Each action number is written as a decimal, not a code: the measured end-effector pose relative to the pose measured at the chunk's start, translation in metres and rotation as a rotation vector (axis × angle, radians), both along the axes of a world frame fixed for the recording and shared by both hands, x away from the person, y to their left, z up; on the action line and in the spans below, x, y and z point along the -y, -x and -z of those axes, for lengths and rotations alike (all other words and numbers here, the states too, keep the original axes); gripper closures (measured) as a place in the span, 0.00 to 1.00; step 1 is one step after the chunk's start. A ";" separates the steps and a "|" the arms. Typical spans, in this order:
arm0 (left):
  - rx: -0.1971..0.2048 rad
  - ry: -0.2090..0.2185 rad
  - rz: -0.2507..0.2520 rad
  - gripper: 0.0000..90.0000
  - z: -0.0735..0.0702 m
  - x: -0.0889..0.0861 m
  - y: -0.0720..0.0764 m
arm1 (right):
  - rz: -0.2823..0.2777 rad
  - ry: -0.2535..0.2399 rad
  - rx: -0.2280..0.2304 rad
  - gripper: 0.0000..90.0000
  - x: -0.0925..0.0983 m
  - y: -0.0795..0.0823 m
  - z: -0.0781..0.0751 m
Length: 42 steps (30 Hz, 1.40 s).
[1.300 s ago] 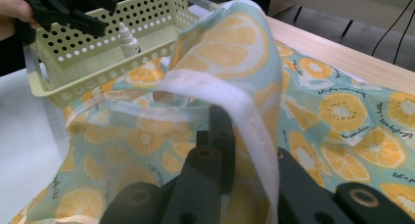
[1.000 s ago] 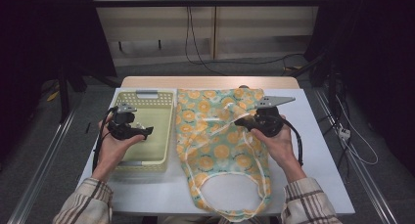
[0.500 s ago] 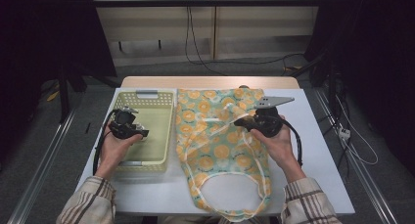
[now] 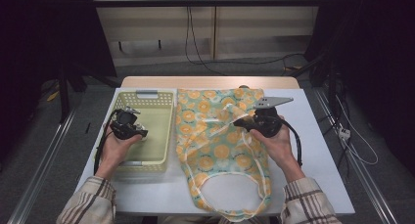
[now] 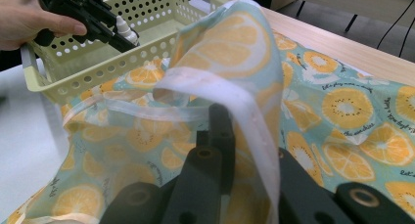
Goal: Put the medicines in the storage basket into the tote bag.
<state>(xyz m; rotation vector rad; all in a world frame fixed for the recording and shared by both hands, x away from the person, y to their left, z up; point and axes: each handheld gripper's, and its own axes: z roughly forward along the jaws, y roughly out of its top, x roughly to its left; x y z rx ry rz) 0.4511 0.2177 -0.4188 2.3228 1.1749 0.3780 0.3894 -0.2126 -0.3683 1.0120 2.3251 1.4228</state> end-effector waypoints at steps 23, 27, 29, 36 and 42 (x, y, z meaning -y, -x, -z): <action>0.231 0.169 0.041 0.67 -0.036 -0.001 0.027 | 0.005 -0.006 0.004 1.00 0.003 -0.002 0.002; 0.260 0.189 0.058 0.67 -0.042 -0.002 0.030 | 0.003 -0.003 0.006 1.00 0.002 -0.002 0.002; 0.258 0.211 0.065 0.67 -0.044 -0.003 0.032 | 0.003 -0.005 0.005 1.00 0.001 -0.002 0.002; 0.275 0.249 0.090 0.67 -0.052 0.000 0.041 | 0.007 -0.003 0.007 1.00 0.002 -0.002 0.001; 0.306 0.264 0.178 0.67 -0.062 0.014 0.054 | 0.003 0.001 0.005 1.00 0.001 -0.002 0.002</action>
